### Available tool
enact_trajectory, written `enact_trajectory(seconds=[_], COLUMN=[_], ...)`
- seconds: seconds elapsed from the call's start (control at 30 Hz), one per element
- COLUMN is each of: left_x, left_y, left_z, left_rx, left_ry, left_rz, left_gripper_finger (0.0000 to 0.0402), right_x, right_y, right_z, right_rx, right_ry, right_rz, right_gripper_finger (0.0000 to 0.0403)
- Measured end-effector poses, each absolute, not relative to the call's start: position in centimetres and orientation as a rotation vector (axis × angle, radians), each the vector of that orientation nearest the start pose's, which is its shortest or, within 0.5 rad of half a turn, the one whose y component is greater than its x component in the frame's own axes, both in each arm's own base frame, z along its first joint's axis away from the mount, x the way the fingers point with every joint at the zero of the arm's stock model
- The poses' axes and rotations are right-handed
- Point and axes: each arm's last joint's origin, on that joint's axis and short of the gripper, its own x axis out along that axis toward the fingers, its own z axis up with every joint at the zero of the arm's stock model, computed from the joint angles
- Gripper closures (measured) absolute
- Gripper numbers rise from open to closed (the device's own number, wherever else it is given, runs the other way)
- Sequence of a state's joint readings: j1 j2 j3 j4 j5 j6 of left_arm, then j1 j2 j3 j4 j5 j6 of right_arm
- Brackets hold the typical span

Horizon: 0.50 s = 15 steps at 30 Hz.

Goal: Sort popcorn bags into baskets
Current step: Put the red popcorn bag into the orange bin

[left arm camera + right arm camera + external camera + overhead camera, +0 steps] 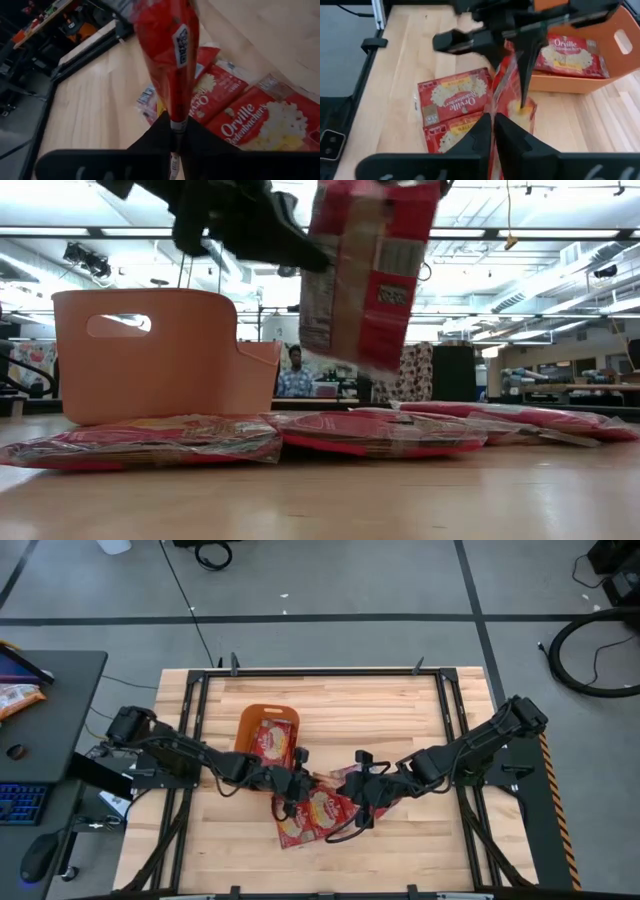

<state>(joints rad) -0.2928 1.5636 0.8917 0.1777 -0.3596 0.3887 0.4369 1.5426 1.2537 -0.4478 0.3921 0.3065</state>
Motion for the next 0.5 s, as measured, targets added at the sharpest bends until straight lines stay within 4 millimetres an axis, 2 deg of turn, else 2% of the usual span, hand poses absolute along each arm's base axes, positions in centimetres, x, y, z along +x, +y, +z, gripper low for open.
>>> enact_trajectory(seconds=[0.2, 0.37, 0.5], left_x=[29.8, 27.7, 26.2], left_y=[-7.9, -7.2, -7.1], left_z=[23.7, 25.2, 26.4], left_rx=[0.519, 0.486, 0.500], left_ry=[0.541, 0.588, 0.592], left_rz=[-0.023, 0.004, 0.070], left_gripper_finger=[0.0380, 0.0380, 0.0380], right_x=[30.4, 29.7, 29.0], right_y=[13.6, 13.6, 13.2], right_z=[31.2, 31.9, 31.6], right_rx=[0.010, 0.005, -0.030], right_ry=[0.674, 0.676, 0.724], right_rz=[0.083, 0.039, -0.045], right_gripper_finger=[0.0333, 0.0328, 0.0328])
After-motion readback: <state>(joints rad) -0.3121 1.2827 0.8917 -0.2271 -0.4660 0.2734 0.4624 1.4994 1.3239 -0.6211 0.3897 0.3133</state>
